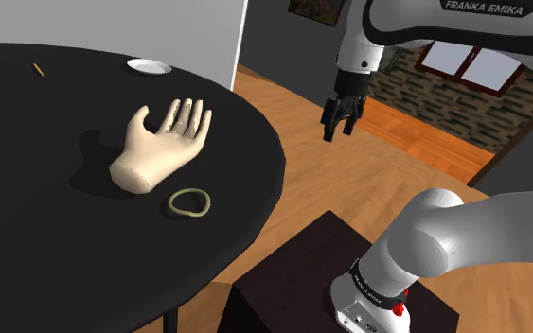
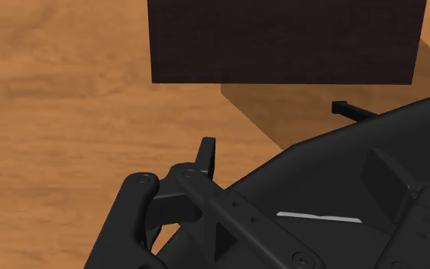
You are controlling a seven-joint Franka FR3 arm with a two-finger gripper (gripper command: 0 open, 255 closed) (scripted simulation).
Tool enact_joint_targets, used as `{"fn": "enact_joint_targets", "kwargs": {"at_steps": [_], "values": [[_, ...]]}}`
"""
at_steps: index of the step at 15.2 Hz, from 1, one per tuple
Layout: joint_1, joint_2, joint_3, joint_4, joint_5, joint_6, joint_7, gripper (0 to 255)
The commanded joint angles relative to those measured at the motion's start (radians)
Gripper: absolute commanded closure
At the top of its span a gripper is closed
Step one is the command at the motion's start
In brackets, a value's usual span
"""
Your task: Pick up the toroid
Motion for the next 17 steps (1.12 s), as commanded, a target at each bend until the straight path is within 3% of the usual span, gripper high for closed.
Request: {"fn": "enact_joint_targets", "kwargs": {"at_steps": [1, 9, 17], "values": [[0.000, 0.000, 0.000, 0.000, 0.000, 0.000, 0.000, 0], [0.049, 0.003, 0.163, -0.140, 0.146, 0.231, 0.250, 0], [0.088, 0.144, 0.345, -0.175, 0.251, 0.506, 0.495, 0]]}}
